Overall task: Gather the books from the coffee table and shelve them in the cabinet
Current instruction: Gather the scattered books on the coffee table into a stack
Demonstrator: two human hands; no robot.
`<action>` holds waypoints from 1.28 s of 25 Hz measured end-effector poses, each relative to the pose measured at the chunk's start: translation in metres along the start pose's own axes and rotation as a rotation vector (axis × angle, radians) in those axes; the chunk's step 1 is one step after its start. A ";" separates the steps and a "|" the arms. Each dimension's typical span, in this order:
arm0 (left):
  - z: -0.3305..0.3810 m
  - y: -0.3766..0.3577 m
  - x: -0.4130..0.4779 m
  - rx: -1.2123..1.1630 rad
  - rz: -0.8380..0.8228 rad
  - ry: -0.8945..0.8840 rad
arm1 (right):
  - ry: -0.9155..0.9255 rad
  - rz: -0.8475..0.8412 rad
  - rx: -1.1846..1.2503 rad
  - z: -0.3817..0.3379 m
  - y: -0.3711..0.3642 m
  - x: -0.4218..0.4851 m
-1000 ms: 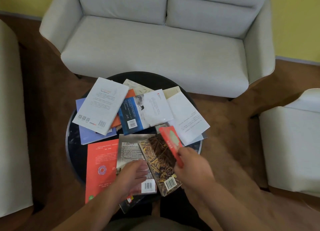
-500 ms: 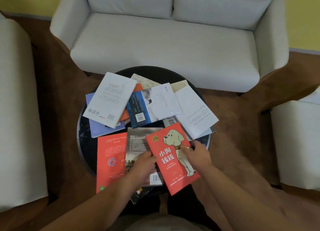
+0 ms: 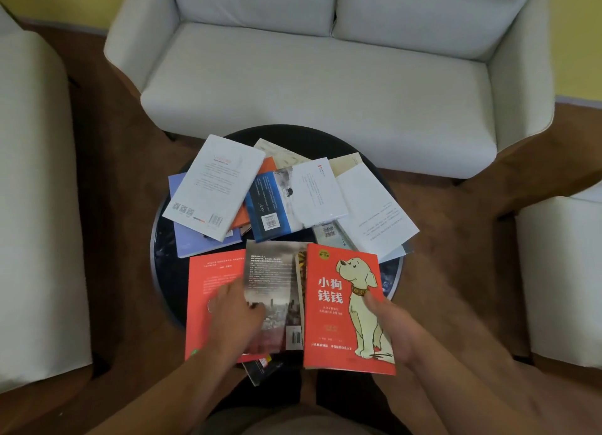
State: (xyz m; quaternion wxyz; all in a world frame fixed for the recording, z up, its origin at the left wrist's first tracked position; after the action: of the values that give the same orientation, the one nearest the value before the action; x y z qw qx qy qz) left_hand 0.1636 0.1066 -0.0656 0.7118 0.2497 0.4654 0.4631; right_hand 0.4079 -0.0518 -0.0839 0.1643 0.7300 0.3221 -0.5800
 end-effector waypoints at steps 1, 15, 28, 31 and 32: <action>-0.010 0.001 0.002 0.065 0.014 -0.009 | -0.023 -0.005 0.028 0.003 -0.001 -0.002; -0.022 -0.001 -0.016 -0.377 -0.174 -0.024 | 0.126 -0.038 -0.089 0.025 -0.073 0.008; -0.110 0.033 -0.002 -0.172 0.074 0.416 | 0.250 0.206 -0.233 0.029 -0.084 0.002; -0.125 0.026 -0.012 -0.406 -0.153 0.456 | 0.235 0.192 -0.268 0.024 -0.085 -0.006; -0.123 0.031 -0.015 -0.476 -0.172 0.427 | 0.223 0.166 -0.264 0.022 -0.085 -0.010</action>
State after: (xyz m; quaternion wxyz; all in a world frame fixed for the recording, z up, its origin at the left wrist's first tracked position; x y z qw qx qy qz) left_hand 0.0381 0.0978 -0.0892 0.6729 -0.0667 0.5024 0.5388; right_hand 0.3343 -0.0047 -0.0688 0.2690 0.7859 0.3503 -0.4328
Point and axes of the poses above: each hand's wrist, its own x-axis towards the middle knuckle, its own y-axis out of the back of the hand, z = x × y, the point moved 5 cm from there along x, towards the middle knuckle, and after that the axes turned 10 degrees about z, right-handed, at the moved point
